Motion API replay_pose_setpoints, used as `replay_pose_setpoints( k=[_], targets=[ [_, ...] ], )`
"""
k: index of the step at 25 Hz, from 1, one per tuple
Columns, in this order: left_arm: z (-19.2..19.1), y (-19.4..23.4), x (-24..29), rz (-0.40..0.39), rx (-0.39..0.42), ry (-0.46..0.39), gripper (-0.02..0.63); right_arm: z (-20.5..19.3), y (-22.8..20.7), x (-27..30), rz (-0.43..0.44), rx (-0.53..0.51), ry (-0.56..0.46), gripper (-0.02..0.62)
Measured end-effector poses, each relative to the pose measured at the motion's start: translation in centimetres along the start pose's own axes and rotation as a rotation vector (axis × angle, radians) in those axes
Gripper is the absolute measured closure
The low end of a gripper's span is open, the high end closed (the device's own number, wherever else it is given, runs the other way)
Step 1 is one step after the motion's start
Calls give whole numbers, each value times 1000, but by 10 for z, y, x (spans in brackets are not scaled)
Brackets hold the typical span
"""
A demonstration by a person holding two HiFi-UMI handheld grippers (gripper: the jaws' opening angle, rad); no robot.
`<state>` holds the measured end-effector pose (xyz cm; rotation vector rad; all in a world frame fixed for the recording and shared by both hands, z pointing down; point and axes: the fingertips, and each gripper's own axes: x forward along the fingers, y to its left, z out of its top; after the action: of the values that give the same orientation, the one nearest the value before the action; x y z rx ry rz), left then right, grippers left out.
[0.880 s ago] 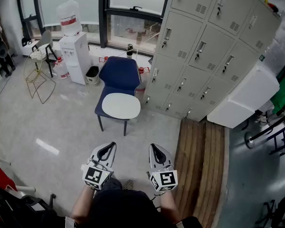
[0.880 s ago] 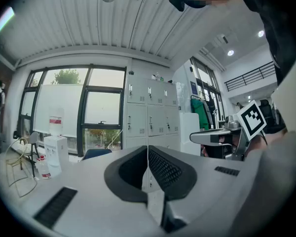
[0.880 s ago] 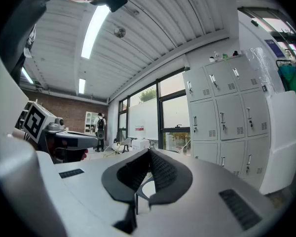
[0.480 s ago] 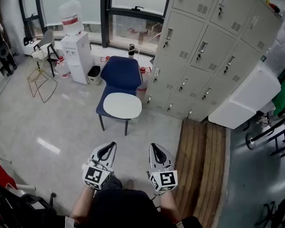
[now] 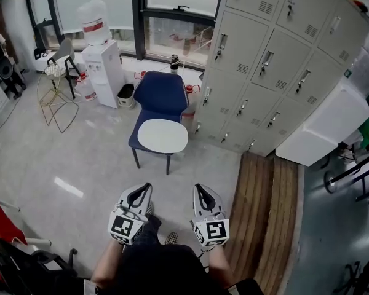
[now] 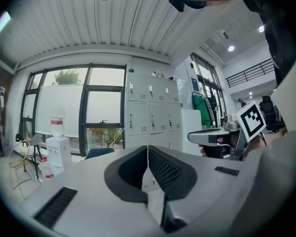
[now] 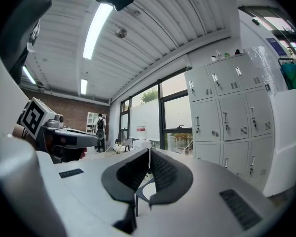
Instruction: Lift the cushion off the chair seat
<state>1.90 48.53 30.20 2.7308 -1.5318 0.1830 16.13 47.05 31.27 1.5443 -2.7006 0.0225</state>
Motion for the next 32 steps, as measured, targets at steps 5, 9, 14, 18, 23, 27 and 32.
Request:
replay_pose_setpoints(
  k=[5, 9, 14, 18, 23, 27, 32],
  targets=[
    [-2, 16, 27, -9, -5, 9, 584, -4, -14, 26, -4, 5, 4, 566],
    [-4, 41, 59, -29, -1, 15, 584, -7, -31, 56, -38, 14, 16, 566],
    [4, 80, 111, -54, -14, -2, 584, -4, -54, 105, -63, 14, 38, 566],
    [11, 116, 145, -81, -17, 11, 584, 6, -68, 152, -86, 22, 46, 566],
    [17, 171, 175, -92, -23, 5, 584, 14, -66, 215, -91, 22, 57, 566],
    [22, 219, 193, -91, -28, 5, 584, 22, -59, 267, -84, 25, 69, 566],
    [18, 273, 211, -80, -51, -15, 584, 23, -48, 324, -69, 29, 84, 566]
  ],
)
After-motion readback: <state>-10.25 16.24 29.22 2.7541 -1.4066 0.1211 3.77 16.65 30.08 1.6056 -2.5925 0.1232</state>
